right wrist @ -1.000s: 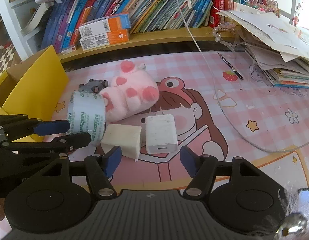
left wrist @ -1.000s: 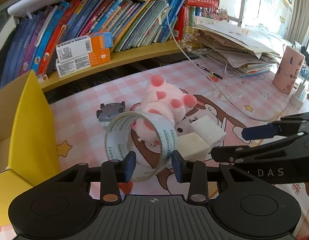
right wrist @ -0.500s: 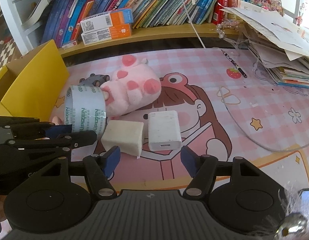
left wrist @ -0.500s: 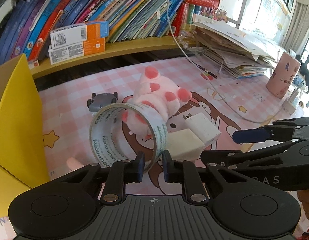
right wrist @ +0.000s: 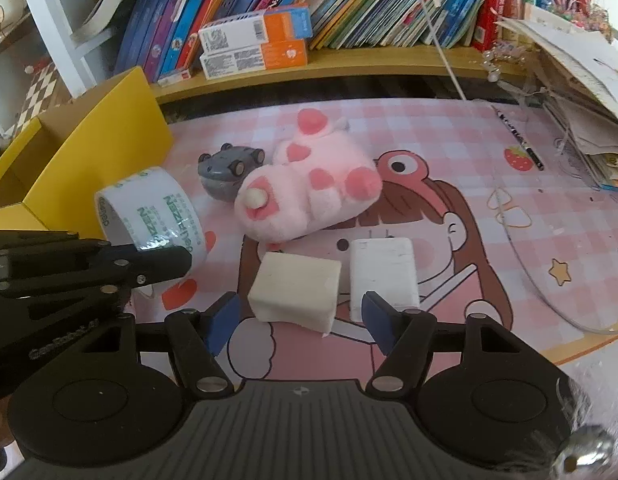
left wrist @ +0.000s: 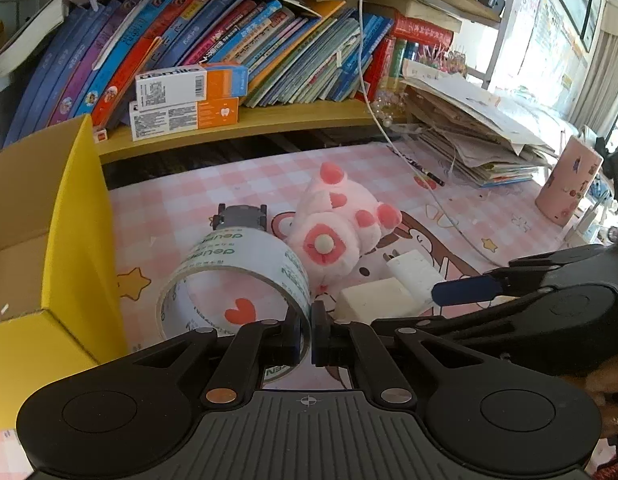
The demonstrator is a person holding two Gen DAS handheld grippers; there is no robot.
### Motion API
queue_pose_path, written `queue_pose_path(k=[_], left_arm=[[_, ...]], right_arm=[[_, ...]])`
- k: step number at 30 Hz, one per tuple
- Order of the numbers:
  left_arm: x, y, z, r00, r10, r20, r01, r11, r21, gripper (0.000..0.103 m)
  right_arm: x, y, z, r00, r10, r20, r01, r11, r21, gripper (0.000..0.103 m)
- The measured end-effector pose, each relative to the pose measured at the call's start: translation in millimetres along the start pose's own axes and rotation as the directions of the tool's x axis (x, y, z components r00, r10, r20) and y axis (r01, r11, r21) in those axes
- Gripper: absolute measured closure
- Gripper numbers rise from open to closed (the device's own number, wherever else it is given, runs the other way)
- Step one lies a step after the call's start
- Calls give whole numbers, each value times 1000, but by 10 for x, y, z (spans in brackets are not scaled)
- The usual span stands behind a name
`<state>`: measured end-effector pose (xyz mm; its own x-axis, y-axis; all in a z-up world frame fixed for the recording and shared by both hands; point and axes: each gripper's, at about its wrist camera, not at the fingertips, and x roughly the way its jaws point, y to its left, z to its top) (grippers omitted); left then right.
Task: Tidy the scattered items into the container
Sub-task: 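Close the left tool on the tape roll rim while the right tool grasps the foam cube, then lift the tape roll with the left tool while the right tool lifts the foam cube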
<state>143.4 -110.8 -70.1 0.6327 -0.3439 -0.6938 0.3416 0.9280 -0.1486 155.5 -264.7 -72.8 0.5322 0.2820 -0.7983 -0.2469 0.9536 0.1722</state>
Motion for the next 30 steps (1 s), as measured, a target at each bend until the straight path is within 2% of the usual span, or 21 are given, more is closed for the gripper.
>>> queue_pose_path(k=[5, 13, 18, 30], left_arm=[[-63, 11, -57, 1000, -21, 18, 21, 1000, -12, 100], [-124, -7, -76, 999, -36, 39, 36, 999, 10, 100], [-132, 2, -94, 999, -37, 34, 37, 999, 3, 100], [-244, -120, -122, 996, -85, 36, 84, 996, 39, 100]], right_arm=[[99, -4, 42, 999, 31, -31, -30, 999, 25, 38], [301, 47, 74, 998, 15, -60, -15, 1000, -11, 38], [350, 53, 80, 998, -20, -65, 18, 999, -39, 51], [23, 19, -18, 1000, -11, -18, 11, 999, -33, 55]])
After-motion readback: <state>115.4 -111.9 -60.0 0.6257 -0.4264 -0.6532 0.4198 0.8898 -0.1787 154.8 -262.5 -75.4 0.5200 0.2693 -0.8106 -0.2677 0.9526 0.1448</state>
